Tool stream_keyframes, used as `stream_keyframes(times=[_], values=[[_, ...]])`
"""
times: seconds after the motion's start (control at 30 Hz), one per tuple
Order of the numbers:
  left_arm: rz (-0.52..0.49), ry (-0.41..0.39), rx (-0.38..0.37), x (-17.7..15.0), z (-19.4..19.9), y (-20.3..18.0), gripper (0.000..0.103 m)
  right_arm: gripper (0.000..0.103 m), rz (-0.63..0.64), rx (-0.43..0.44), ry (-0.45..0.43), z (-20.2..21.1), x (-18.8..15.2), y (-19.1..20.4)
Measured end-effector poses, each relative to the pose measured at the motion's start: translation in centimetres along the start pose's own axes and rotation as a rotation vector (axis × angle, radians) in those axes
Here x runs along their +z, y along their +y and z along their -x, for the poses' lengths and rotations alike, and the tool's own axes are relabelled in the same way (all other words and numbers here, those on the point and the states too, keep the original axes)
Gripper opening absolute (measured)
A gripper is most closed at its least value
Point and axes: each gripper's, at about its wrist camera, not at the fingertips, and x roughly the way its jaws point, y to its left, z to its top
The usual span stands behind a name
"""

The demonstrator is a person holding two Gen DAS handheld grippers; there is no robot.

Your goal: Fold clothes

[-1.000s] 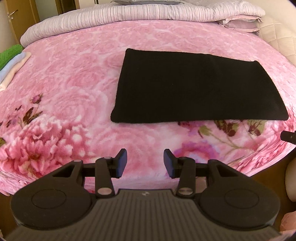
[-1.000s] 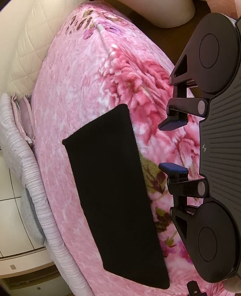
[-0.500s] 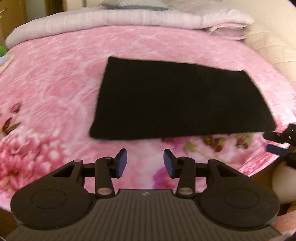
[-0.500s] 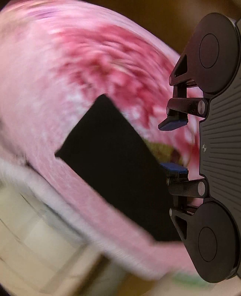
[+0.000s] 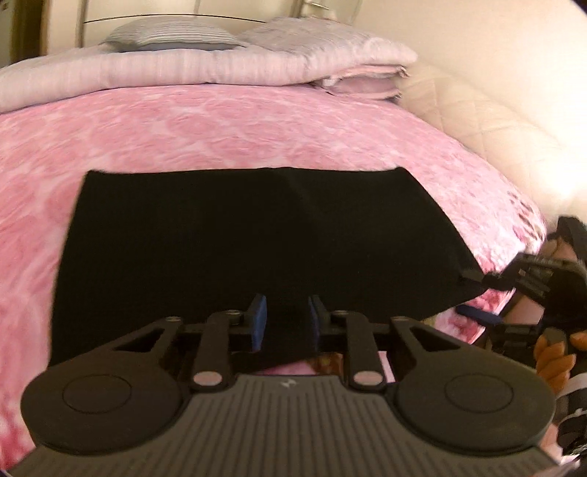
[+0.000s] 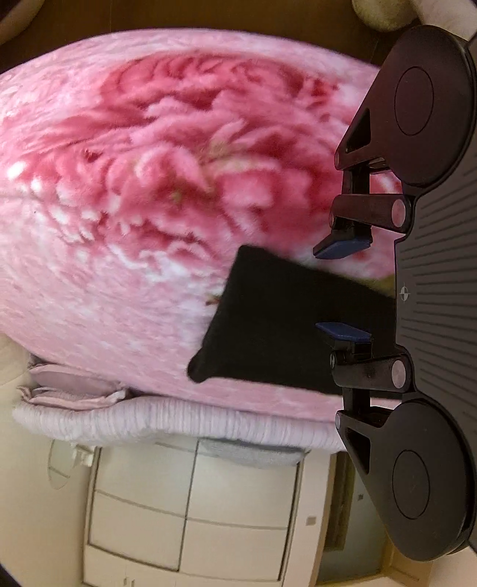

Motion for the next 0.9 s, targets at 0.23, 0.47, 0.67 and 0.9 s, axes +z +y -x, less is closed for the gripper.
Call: stream_keyframes(times=[0.23, 0.47, 0.67, 0.9], values=[[-0.090, 0.002, -0.052, 1.1, -2.7, 0.0, 0.012, 0.042, -0.058, 0.046, -0.014, -1.5, 0.6, -0.7], [-0.094, 0.033, -0.098, 1.1, -4.2, 0.2, 0.012, 0.042, -0.050, 0.053, -0.023, -2.4, 0.5, -0.5], [-0.056, 0.067, -0.096, 1.4, -4.5, 0.6, 0.015, 0.027, 0.076, -0.037, -0.005, -3.1, 0.8, 1.1], [0.241, 0.007, -0.074, 1.2, 0.9, 6.2, 0.015, 0.020, 0.762, -0.286, -0.087, -3.5, -3.9, 11.1]])
